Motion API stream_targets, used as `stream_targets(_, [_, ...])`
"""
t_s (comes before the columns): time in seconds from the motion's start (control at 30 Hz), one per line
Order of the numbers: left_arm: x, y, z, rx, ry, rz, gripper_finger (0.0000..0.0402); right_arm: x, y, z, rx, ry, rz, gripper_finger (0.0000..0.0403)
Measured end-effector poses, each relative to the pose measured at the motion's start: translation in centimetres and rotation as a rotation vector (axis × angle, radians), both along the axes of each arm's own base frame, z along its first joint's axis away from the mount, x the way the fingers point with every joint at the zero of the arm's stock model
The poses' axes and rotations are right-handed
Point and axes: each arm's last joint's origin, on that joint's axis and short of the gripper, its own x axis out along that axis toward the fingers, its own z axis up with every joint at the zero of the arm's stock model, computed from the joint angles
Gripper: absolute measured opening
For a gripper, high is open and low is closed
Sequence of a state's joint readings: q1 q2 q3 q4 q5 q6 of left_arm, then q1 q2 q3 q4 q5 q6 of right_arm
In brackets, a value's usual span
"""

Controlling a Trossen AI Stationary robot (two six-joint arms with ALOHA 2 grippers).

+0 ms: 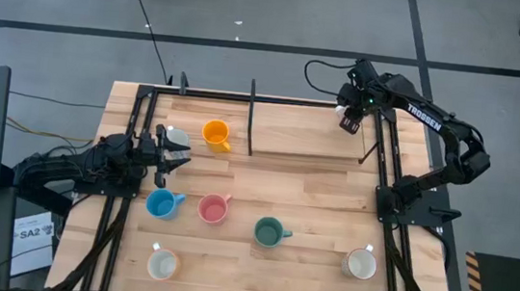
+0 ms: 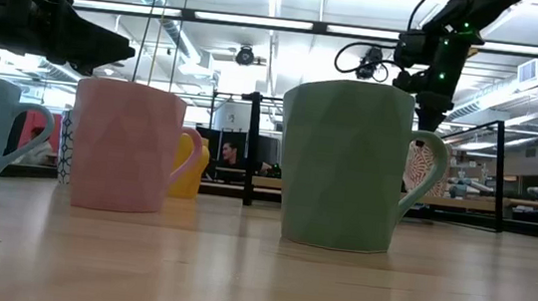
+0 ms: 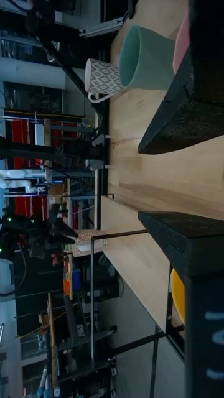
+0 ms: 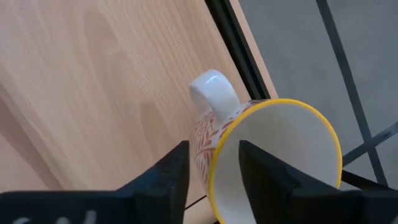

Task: Place coffee mugs
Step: Put the orange and white patterned mug on the shelf, then put the gray and white patterned mug on the shelf

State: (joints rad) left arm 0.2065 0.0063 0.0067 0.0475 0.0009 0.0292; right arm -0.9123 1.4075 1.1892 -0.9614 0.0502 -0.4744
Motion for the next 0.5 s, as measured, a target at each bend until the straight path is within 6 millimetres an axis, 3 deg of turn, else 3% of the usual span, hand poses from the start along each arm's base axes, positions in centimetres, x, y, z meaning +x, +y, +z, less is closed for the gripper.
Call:
stream_targets(0.2, [0.0, 0.0, 0.0, 0.000, 0.000, 0.000, 0.0167, 1.0, 0.4, 0.2, -0.035, -0.011, 0.035, 0.0183])
stream_targets(0.5, [0.0, 0.0, 0.0, 0.000, 0.000, 0.000, 0.0167, 3.7, 2.5, 1.4, -0.117, 0.007, 0.135, 0.0188])
